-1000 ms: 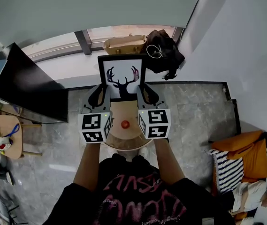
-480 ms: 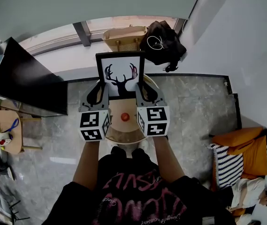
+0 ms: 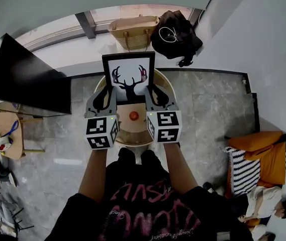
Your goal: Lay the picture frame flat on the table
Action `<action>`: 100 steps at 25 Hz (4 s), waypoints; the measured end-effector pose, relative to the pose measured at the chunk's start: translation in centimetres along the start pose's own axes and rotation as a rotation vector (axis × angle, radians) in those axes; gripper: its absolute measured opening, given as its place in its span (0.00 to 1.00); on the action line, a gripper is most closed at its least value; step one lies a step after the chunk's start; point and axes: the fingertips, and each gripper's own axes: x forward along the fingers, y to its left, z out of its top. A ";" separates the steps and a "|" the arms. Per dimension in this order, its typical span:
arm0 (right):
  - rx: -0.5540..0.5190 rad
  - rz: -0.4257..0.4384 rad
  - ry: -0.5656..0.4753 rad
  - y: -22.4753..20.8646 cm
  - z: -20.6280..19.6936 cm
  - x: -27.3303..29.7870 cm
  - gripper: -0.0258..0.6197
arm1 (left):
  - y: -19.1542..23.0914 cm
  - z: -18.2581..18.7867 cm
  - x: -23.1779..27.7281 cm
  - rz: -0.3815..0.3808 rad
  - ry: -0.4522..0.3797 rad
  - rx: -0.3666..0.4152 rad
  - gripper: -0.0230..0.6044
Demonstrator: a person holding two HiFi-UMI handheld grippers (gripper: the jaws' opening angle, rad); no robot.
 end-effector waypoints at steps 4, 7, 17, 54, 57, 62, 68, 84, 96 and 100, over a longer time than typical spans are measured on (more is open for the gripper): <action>0.008 0.007 0.031 -0.1 -1.5 0.4 0.17 | 0.0 -1.5 0.3 0.000 0.030 -0.008 0.15; 0.015 0.013 0.055 0.3 -2.6 0.7 0.17 | 0.3 -2.7 0.2 0.002 0.054 -0.017 0.15; 0.037 0.024 0.129 0.4 -7.0 1.3 0.17 | 0.2 -7.0 0.4 0.003 0.126 -0.043 0.15; 0.133 0.058 0.452 0.5 -24.3 3.0 0.17 | -0.7 -24.3 1.8 -0.002 0.436 -0.135 0.15; 0.141 0.060 0.471 0.3 -25.6 3.1 0.17 | -0.9 -25.6 1.9 -0.002 0.457 -0.141 0.15; 0.158 0.064 0.516 0.4 -28.7 3.2 0.17 | -1.3 -28.5 1.9 -0.002 0.503 -0.145 0.15; 0.167 0.072 0.569 0.9 -32.3 3.8 0.17 | -0.8 -32.4 2.1 0.003 0.556 -0.176 0.15; 0.231 0.083 0.752 1.2 -44.1 3.4 0.17 | -2.2 -44.0 1.6 0.005 0.732 -0.229 0.15; 0.249 0.079 0.846 1.4 -49.3 4.2 0.17 | -2.1 -49.5 2.1 0.016 0.799 -0.271 0.15; 0.241 0.080 0.871 1.5 -50.4 4.2 0.17 | -2.2 -50.8 2.0 0.023 0.816 -0.284 0.15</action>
